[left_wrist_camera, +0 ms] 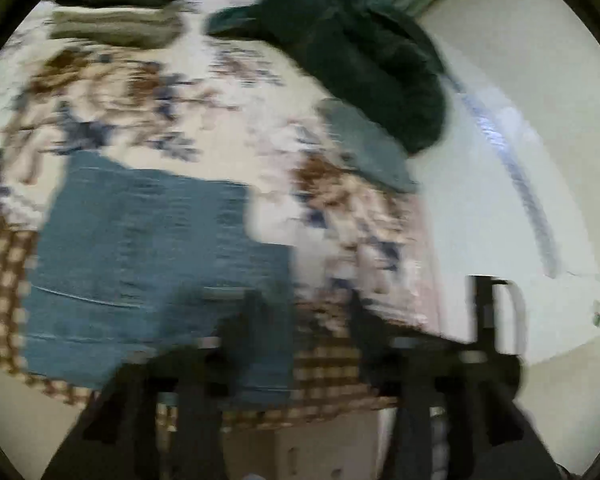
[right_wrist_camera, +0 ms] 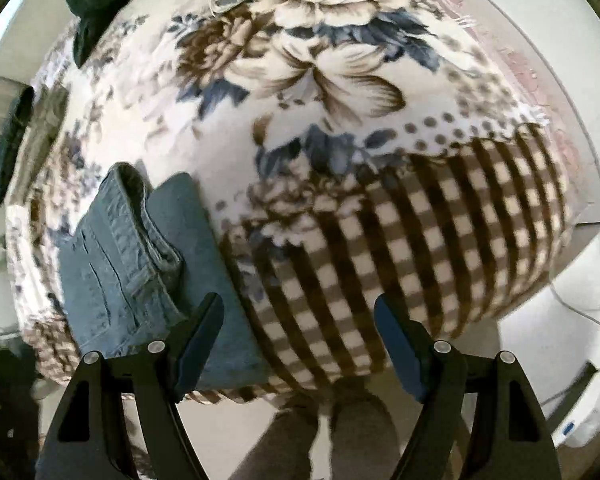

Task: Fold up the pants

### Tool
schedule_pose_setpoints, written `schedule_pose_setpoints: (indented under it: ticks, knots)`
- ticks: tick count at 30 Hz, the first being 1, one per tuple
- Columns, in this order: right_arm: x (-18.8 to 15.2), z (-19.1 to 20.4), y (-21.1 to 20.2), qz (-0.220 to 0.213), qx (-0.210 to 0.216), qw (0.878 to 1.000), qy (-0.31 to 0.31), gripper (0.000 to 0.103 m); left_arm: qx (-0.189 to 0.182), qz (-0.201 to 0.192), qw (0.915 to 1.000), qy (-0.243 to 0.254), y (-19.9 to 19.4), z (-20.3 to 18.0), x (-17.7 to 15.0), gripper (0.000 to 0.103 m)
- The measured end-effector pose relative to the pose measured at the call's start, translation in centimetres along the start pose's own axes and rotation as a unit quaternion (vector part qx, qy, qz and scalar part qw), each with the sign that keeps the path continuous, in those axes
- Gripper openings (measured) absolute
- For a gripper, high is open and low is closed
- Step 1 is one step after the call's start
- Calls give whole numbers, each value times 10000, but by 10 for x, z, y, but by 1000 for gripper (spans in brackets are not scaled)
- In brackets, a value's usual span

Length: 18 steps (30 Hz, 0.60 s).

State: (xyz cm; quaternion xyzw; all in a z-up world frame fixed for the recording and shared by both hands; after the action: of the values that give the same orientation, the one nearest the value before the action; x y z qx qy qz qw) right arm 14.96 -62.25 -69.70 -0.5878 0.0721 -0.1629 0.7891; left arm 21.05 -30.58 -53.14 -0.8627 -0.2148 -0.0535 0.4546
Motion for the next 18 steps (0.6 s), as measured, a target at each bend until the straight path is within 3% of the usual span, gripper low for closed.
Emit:
schedule_pose_setpoints:
  ticks: [2, 6, 8, 10, 13, 14, 15, 16, 18]
  knots:
    - [10, 22, 7, -39, 509, 9987, -74, 80, 651, -106, 9978, -83, -2, 33, 9, 87]
    - [33, 83, 40, 2, 899, 9947, -502, 80, 2087, -423, 9770, -109, -12, 115, 42, 87]
    - [44, 109, 65, 77, 1069, 9919, -688, 80, 2405, -346, 9697, -241, -8, 152, 48, 87]
    - [50, 130, 93, 236, 997, 9904, -931, 80, 2644, -216, 9635, -348, -4, 180, 53, 87]
    - [50, 143, 132, 509, 186, 9903, -1280, 81, 2868, -223, 9571, -342, -5, 198, 59, 87]
    - [49, 148, 132, 385, -21, 9893, -1405, 75, 2858, -220, 9574, -344, -4, 200, 60, 87]
    - [47, 154, 128, 273, -31, 9883, -1498, 62, 2846, -216, 9578, -348, -4, 200, 60, 87]
    - [44, 161, 122, 197, 22, 9861, -1651, 31, 2824, -208, 9584, -365, -3, 200, 59, 87]
    - [36, 168, 101, 23, -18, 9827, -1852, 22, 2725, -183, 9610, -431, 0, 200, 62, 87]
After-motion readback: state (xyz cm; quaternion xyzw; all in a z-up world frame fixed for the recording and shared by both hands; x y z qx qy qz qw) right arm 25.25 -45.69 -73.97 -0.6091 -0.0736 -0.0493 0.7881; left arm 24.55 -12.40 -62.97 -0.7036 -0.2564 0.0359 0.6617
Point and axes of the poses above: each gripper's, at about its wrist camera, not at the fingertips, and y roughly the way its jaws point, z to its left, x to its top, the point moved 7 cm from there along y, roughly the way its jaws point, and after that the axes turned 10 degrees about -y, right-handed, at the moved point
